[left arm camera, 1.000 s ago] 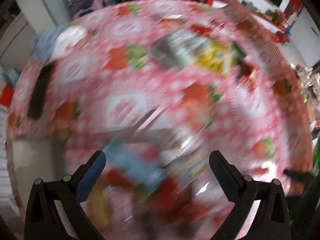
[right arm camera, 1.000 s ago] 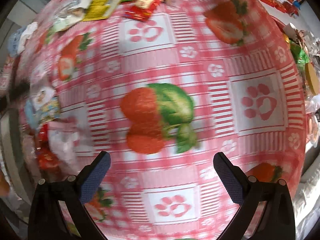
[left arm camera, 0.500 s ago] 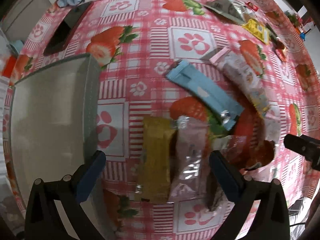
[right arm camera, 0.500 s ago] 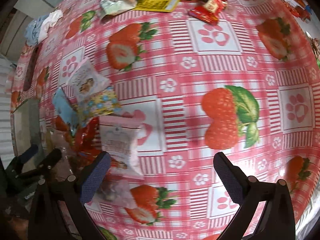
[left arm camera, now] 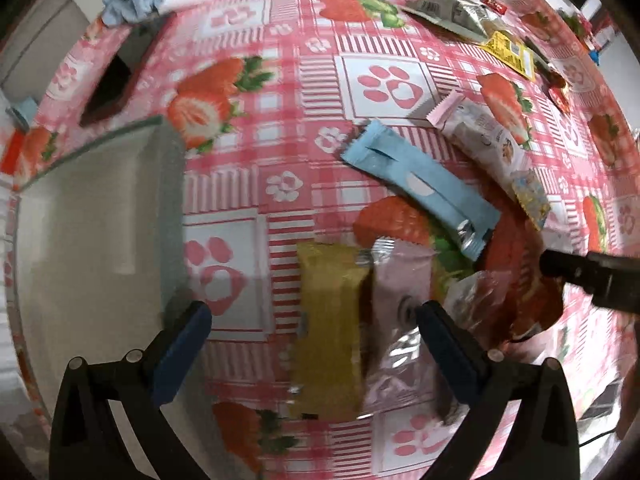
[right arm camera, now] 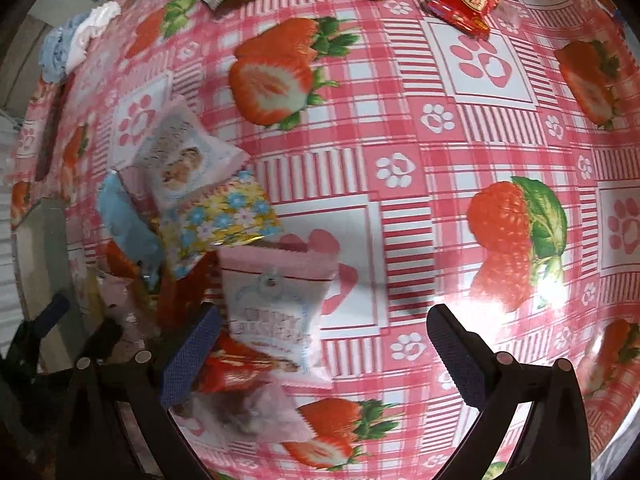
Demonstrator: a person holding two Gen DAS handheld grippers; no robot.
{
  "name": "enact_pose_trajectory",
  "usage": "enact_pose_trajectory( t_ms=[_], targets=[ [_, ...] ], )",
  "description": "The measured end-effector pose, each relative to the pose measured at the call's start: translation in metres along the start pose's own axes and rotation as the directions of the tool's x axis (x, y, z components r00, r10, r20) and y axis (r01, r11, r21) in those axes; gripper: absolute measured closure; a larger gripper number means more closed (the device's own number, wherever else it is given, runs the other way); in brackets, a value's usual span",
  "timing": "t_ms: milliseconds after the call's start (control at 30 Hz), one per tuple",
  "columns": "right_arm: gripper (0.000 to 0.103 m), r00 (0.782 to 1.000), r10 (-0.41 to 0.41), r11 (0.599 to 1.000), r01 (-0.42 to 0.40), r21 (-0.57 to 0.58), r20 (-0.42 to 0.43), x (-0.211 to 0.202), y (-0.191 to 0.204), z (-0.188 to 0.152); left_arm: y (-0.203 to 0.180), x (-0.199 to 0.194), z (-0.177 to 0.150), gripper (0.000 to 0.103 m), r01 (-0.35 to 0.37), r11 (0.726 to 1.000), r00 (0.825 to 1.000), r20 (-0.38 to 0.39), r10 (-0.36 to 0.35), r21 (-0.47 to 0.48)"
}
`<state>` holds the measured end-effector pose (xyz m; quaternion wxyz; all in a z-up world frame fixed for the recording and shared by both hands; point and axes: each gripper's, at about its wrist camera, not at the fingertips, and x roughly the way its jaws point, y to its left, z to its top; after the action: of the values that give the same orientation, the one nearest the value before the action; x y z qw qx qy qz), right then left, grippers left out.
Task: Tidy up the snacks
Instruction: 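Move both tools toward the snack packets beside the white tray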
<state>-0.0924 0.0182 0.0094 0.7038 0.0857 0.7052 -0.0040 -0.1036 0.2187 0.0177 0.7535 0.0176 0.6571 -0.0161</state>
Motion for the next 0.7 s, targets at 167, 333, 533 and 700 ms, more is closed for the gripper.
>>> enact_pose_trajectory(
  t_ms=[167, 333, 533, 700],
  targets=[
    [0.000, 1.000, -0.024, 0.999, 0.024, 0.034, -0.007, -0.002, -0.015, -0.012, -0.002, 0.008, 0.006, 0.000, 0.017, 0.998, 1.000, -0.002, -0.017, -0.066],
    [0.000, 0.999, -0.039, 0.998, 0.040, 0.045, -0.035, 0.008, -0.015, -0.017, 0.010, 0.010, 0.002, 0.000, 0.055, 0.996, 0.998, -0.011, -0.056, -0.070],
    [0.000, 0.995, -0.094, 0.996, 0.094, -0.007, -0.021, 0.018, -0.022, -0.030, 0.001, 0.013, 0.001, 0.000, 0.009, 0.999, 1.000, -0.011, -0.010, -0.053],
    [0.000, 0.995, -0.099, 0.994, 0.098, -0.042, -0.026, 0.029, -0.010, -0.030, 0.000, 0.012, 0.002, 0.000, 0.032, 0.999, 0.999, -0.014, -0.032, -0.031]
  ],
)
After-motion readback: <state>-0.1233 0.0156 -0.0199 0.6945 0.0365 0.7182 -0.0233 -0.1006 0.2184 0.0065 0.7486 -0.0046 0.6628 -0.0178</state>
